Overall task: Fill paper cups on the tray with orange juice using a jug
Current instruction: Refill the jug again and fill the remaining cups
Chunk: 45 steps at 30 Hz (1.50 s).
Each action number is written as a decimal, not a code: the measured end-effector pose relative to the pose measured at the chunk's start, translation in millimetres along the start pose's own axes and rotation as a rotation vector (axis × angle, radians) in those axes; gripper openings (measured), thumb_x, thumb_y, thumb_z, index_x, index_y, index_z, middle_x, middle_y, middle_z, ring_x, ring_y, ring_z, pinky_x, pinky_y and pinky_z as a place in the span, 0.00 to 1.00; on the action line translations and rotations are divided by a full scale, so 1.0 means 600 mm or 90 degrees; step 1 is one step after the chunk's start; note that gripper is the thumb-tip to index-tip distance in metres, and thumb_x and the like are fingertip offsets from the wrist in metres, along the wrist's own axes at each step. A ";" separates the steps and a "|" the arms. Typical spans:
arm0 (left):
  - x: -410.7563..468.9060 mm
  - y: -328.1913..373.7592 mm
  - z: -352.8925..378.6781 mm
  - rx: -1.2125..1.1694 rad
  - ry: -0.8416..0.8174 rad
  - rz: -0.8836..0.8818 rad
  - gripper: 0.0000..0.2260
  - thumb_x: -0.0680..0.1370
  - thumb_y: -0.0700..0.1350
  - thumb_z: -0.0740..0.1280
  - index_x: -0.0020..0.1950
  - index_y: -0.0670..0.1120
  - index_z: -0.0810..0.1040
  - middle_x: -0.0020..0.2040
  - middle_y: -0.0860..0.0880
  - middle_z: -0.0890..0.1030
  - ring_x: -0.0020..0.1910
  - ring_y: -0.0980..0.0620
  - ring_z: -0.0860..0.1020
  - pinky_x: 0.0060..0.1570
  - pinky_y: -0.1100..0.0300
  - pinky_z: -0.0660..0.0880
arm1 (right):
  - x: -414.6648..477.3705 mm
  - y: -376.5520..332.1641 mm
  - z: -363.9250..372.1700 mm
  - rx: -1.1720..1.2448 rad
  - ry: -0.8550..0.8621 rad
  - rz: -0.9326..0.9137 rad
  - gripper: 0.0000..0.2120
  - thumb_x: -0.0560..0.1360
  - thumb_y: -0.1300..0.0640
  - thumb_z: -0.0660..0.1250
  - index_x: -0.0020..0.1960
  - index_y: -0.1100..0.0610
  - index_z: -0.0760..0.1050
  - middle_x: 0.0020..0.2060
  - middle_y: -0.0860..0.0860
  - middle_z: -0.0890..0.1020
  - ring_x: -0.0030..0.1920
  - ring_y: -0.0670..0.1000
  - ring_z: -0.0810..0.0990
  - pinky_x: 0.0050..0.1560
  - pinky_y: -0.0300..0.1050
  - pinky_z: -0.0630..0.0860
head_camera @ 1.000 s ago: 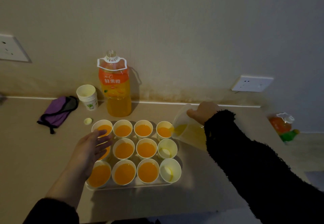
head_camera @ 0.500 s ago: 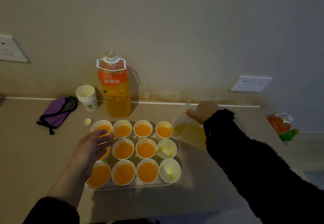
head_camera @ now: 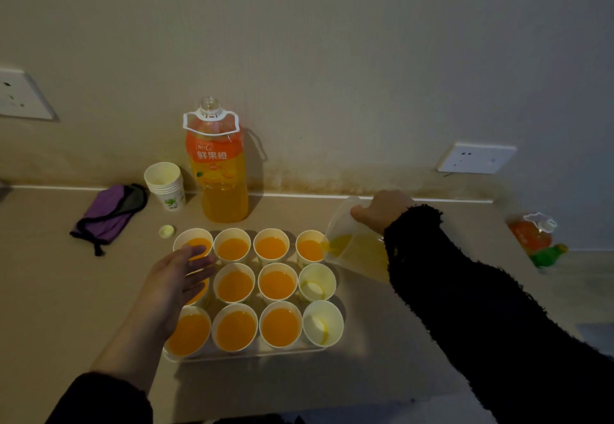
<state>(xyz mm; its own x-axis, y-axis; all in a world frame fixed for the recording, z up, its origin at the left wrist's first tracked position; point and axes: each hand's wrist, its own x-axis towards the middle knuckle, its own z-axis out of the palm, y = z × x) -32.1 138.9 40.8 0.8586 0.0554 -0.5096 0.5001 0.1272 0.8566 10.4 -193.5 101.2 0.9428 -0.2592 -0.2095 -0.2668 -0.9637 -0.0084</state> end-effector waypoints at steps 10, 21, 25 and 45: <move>-0.003 0.000 0.002 -0.006 -0.004 0.003 0.14 0.82 0.49 0.56 0.60 0.43 0.74 0.51 0.45 0.82 0.53 0.45 0.78 0.62 0.47 0.69 | 0.002 -0.001 0.002 0.004 -0.004 -0.002 0.25 0.75 0.40 0.57 0.31 0.59 0.67 0.29 0.54 0.71 0.30 0.51 0.70 0.30 0.40 0.63; -0.007 0.002 0.014 -0.018 -0.018 0.000 0.16 0.82 0.52 0.54 0.60 0.44 0.75 0.51 0.45 0.81 0.54 0.45 0.78 0.62 0.47 0.68 | -0.003 0.008 0.004 0.028 -0.005 0.011 0.25 0.76 0.41 0.56 0.32 0.60 0.68 0.29 0.54 0.70 0.30 0.51 0.69 0.30 0.42 0.62; -0.017 0.009 0.039 -0.085 -0.065 0.025 0.21 0.82 0.58 0.49 0.57 0.47 0.75 0.57 0.44 0.80 0.58 0.47 0.76 0.67 0.47 0.64 | -0.012 0.022 0.007 0.052 0.003 0.005 0.26 0.74 0.39 0.51 0.28 0.58 0.64 0.27 0.54 0.68 0.29 0.50 0.67 0.28 0.42 0.59; -0.045 -0.006 0.075 -0.112 -0.077 0.024 0.31 0.80 0.63 0.43 0.68 0.43 0.71 0.63 0.40 0.75 0.64 0.43 0.73 0.70 0.46 0.62 | -0.097 0.072 0.002 0.137 -0.003 -0.062 0.23 0.65 0.38 0.51 0.25 0.58 0.60 0.25 0.51 0.61 0.27 0.52 0.61 0.29 0.44 0.55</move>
<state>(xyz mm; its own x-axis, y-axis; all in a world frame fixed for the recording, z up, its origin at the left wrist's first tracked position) -52.1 92.5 55.3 0.8886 -0.0539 -0.4554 0.4495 0.2992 0.8417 -56.1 -220.0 111.7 0.9655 -0.1643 -0.2018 -0.2109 -0.9484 -0.2367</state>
